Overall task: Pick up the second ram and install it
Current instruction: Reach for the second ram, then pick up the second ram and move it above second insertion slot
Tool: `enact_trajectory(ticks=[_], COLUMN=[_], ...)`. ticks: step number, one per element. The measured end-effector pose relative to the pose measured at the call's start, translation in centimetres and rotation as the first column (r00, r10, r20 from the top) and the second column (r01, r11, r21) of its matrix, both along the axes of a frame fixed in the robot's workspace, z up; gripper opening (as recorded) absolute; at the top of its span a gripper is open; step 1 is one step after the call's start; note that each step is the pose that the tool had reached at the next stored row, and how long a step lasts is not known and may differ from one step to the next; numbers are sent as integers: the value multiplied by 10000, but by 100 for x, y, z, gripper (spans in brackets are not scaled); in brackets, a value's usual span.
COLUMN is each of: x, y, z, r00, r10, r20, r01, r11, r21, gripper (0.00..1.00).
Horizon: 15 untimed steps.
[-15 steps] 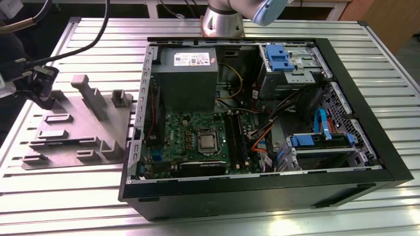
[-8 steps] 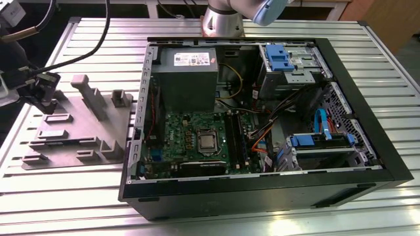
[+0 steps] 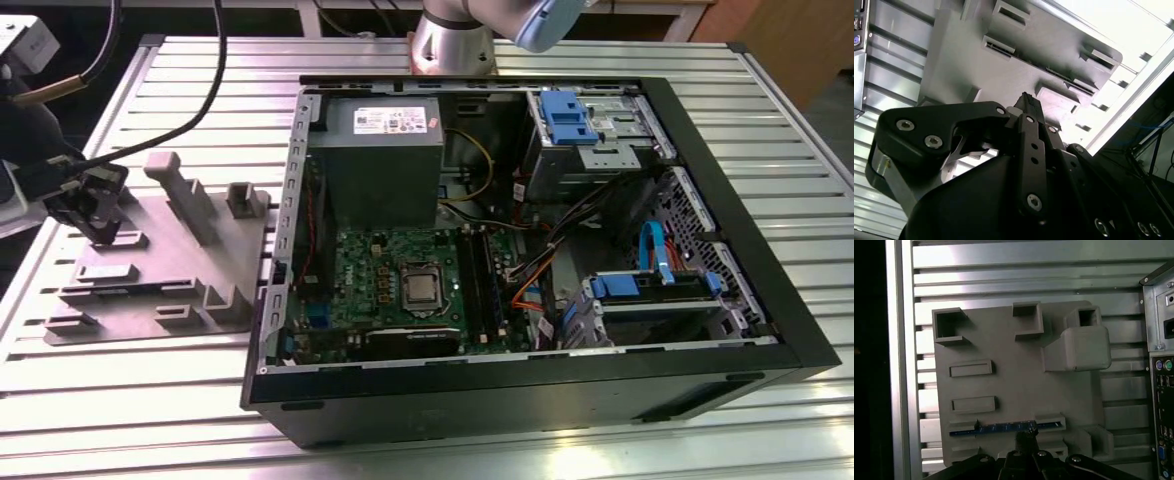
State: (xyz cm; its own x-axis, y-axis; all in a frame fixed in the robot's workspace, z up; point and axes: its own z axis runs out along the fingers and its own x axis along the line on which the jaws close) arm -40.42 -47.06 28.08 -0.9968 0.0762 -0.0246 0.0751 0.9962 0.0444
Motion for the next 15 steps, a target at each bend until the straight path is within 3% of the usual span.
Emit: enact_trajectory(ticks=[15], x=[1], y=[-5], z=[-20], r00=[10000], r10=[0], r20=[2], r01=[0], r11=[10000], r21=[1], gripper=[10])
